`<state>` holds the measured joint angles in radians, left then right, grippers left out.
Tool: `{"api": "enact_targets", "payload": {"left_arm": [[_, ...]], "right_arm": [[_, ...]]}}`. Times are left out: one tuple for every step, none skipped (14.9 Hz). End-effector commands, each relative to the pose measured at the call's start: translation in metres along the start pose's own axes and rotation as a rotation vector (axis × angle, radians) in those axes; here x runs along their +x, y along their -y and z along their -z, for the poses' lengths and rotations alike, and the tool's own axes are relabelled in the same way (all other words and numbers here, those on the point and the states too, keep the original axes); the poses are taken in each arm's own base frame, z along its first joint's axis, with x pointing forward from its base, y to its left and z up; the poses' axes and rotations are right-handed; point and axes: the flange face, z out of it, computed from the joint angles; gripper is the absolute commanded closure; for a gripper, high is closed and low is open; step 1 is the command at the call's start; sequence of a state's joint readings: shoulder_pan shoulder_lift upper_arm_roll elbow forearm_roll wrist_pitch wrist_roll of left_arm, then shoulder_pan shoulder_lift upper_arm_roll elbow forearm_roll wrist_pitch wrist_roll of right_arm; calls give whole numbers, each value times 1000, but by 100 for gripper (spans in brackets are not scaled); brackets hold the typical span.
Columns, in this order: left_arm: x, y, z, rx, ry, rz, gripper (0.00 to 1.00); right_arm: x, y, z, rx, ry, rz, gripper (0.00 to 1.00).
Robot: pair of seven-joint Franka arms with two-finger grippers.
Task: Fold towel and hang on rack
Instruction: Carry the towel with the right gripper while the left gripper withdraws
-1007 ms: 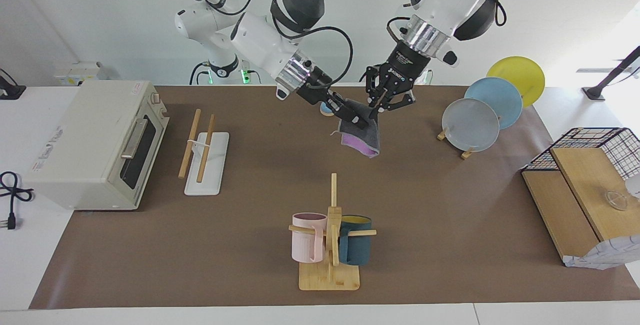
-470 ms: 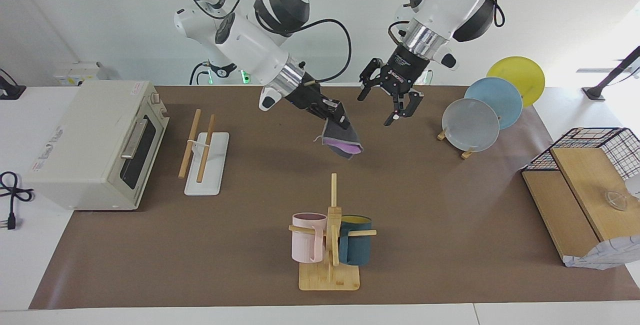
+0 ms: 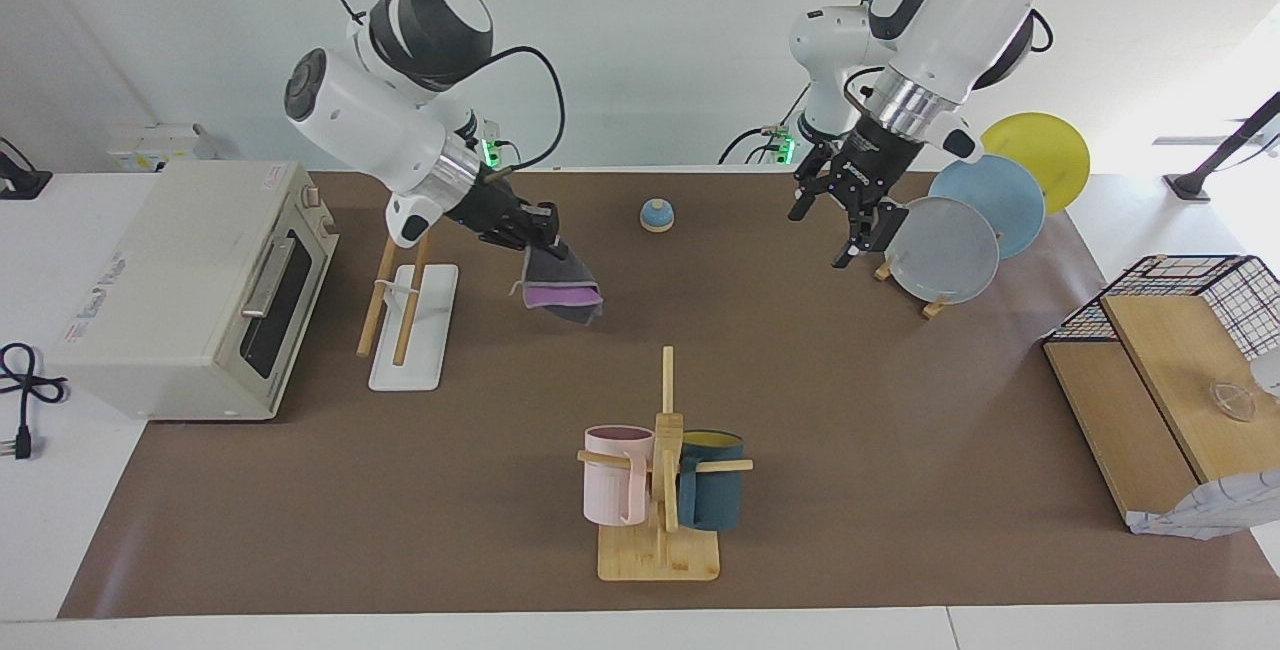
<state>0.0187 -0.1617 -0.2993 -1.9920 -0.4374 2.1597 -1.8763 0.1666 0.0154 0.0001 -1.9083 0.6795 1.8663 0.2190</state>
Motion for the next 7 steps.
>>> {"api": "enact_targets", "payload": {"left_arm": [[25,1,9,14,-23,-159,0],[36,-4,12,15,-29,-216,0],[44,-8,14,20,-33,-276,0],[56,-13,18,21,-38,-348,0],[66,-18,21,25,-42,-417,0],[75,-22,22,26,-45,-488,0],[79,-24,20,31,-45,-568,0]], "right_arm": [[-20,-58,16,-11,1,-26,100],[-21,-76,21,-8,2,-21,100],[-24,-97,23,-4,4,-7,100],[-28,-116,22,-2,8,22,100],[-34,-134,22,1,8,42,100],[-35,-147,26,4,5,75,100],[-34,-154,30,-5,-3,138,100]]}}
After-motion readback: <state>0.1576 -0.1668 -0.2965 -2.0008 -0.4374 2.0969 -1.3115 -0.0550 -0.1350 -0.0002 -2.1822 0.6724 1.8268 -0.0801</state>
